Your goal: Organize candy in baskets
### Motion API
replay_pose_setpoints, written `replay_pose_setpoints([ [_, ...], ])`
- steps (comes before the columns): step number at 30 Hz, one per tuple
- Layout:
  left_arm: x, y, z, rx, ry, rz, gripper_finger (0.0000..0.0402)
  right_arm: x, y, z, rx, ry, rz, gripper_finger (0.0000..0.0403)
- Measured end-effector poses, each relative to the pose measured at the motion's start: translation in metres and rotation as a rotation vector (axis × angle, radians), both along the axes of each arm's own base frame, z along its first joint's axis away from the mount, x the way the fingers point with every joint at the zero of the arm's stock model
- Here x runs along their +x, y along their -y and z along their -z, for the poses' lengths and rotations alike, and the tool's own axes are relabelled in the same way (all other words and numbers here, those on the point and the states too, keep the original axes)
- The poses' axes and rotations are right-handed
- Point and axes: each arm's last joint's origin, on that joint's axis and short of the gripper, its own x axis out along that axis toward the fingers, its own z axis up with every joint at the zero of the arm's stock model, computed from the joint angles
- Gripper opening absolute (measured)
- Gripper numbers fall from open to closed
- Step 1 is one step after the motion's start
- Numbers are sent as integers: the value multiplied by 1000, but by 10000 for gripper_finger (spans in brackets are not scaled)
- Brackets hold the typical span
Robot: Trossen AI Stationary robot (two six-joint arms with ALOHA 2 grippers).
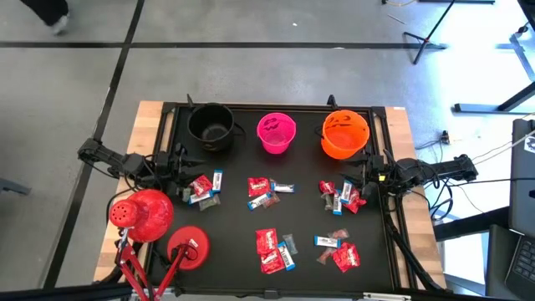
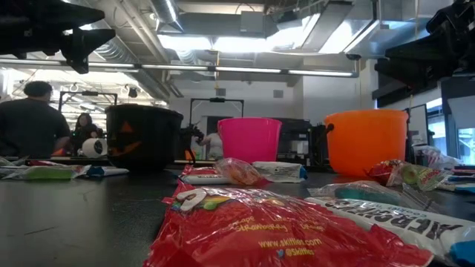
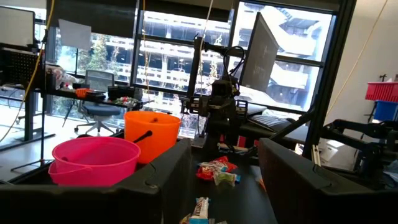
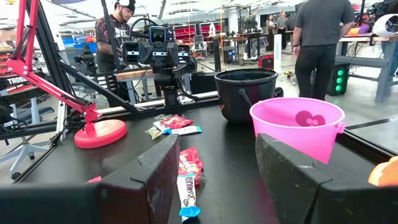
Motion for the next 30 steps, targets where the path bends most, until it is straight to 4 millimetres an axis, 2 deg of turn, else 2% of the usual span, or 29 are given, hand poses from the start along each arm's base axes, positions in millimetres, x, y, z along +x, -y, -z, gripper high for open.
replay_pose_setpoints([
  [8, 0, 0, 0, 8, 0, -2, 179, 0, 0, 0, 0, 0, 0, 214],
  [14, -1, -1, -4, 118, 2, -44, 179, 0, 0, 0, 0, -1, 0, 214],
  [30, -1, -1, -5, 102, 19, -43, 179, 0, 0, 0, -1, -2, 0, 214],
])
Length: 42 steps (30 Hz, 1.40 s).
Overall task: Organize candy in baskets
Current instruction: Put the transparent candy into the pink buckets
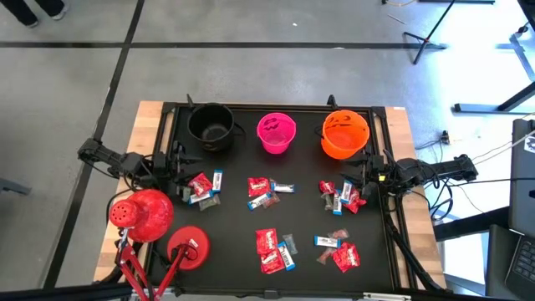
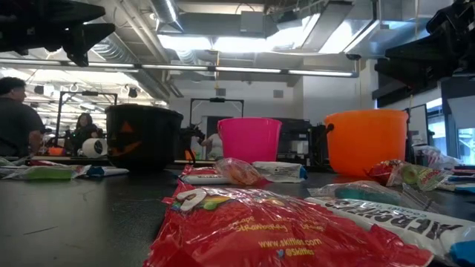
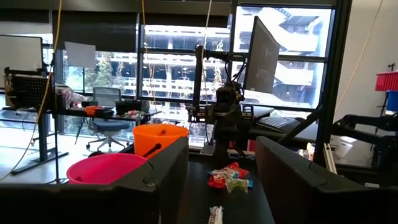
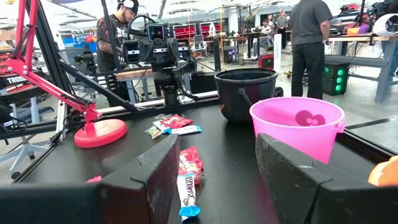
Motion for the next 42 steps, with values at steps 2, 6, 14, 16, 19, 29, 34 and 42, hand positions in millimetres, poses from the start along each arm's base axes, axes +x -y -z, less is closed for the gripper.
replay_pose_setpoints([
  [2, 0, 0, 0, 0, 0, 0, 179, 0, 0, 0, 0, 0, 0, 214],
  [6, -1, 0, -3, -14, 32, 1, 179, 0, 0, 0, 0, 1, 0, 214],
  [14, -1, 0, -3, -15, 34, 2, 179, 0, 0, 0, 0, -1, 0, 214],
  [16, -1, 0, -4, -17, 38, 2, 179, 0, 0, 0, 0, -1, 0, 214],
  [19, -1, 0, -4, -17, 38, 2, 179, 0, 0, 0, 0, -1, 0, 214],
  [29, -1, -2, -3, -11, 23, -71, 179, 0, 0, 0, 0, -1, 0, 214],
  [34, -2, -5, -2, -15, 3, -181, 179, 0, 0, 0, 0, -1, 0, 214],
  [42, -2, -7, 2, -66, -31, -259, 179, 0, 0, 0, 0, -1, 0, 214],
])
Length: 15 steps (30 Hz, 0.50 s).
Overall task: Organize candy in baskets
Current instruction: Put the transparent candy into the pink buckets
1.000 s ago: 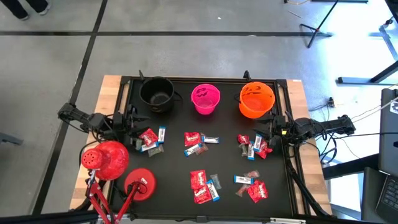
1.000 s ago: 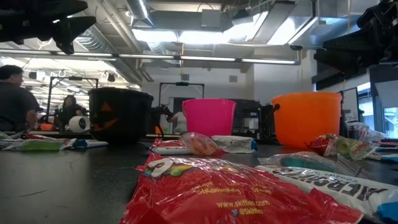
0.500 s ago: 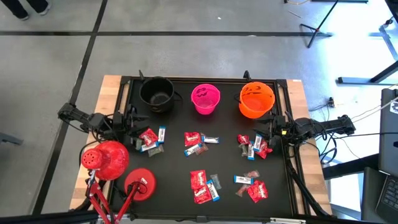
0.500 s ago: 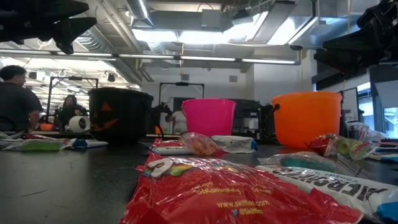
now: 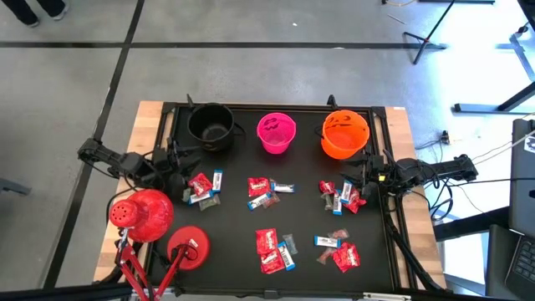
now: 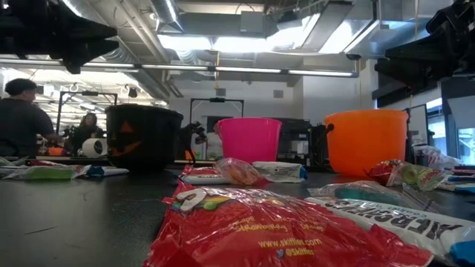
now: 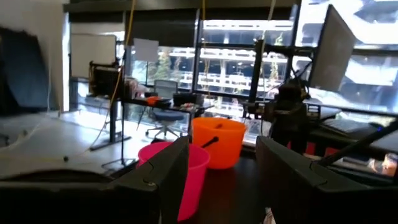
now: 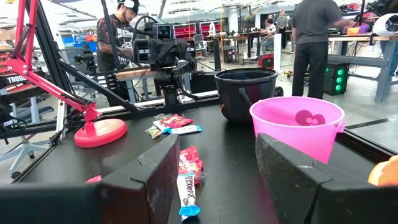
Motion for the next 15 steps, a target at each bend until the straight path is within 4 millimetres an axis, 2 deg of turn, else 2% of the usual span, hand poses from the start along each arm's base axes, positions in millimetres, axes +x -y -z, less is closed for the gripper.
replay_pose_setpoints([
  [6, 1, 1, 0, -115, 61, 80, 179, 0, 0, 0, 0, 0, 0, 214],
  [12, 3, 7, 1, -81, 46, 275, 179, 0, 0, 0, 0, -1, 0, 214],
  [15, 3, 8, 0, -149, 78, 328, 179, 0, 0, 1, -1, -6, 0, 214],
])
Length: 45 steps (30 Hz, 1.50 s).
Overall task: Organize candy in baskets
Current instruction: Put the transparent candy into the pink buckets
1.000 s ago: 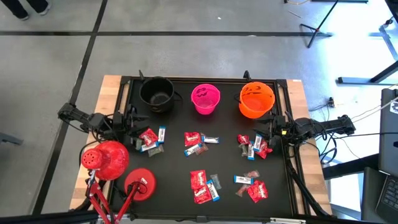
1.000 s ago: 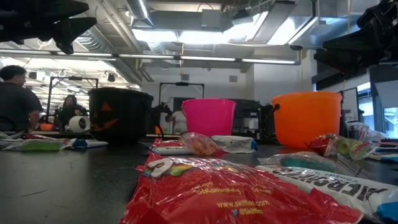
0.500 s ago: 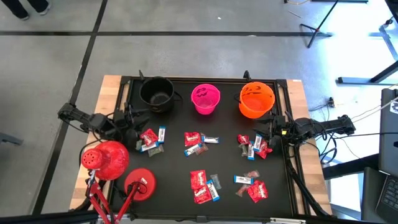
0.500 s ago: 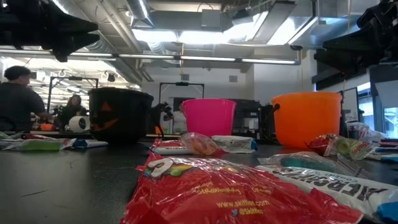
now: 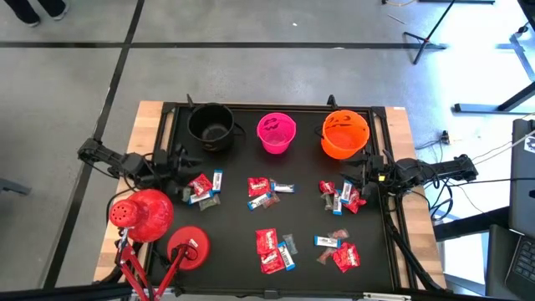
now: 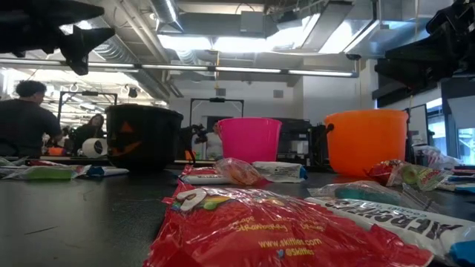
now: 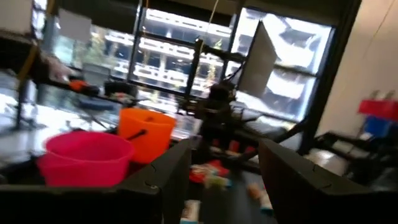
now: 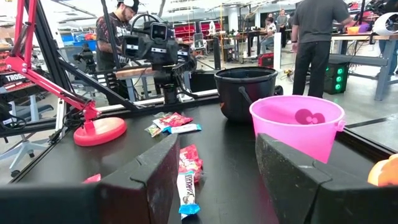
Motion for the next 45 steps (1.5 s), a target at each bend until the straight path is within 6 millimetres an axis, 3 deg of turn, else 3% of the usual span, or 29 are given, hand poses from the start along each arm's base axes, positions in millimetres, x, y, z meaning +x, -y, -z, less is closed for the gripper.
replay_pose_setpoints([
  [5, 0, 3, -1, 11, 15, 93, 179, 0, 0, 2, -4, -18, 0, 214],
  [10, 3, 4, 12, 67, -121, 98, 179, 0, 0, 2, -5, -21, 0, 214],
  [18, 6, 5, 16, 55, -240, 116, 179, 0, 0, 2, -5, -20, 0, 214],
  [22, 10, 7, 19, 128, -324, 109, 179, 0, 0, 2, -5, -20, 0, 214],
  [29, 20, 12, -15, 192, -529, 128, 179, 0, 0, 2, -5, -19, 0, 214],
  [36, 39, 21, -26, 231, -862, 167, 179, 0, 0, 2, -5, -19, 0, 214],
  [45, 79, 46, -21, 265, -1062, 256, 179, 0, 0, 2, -5, -19, 0, 214],
])
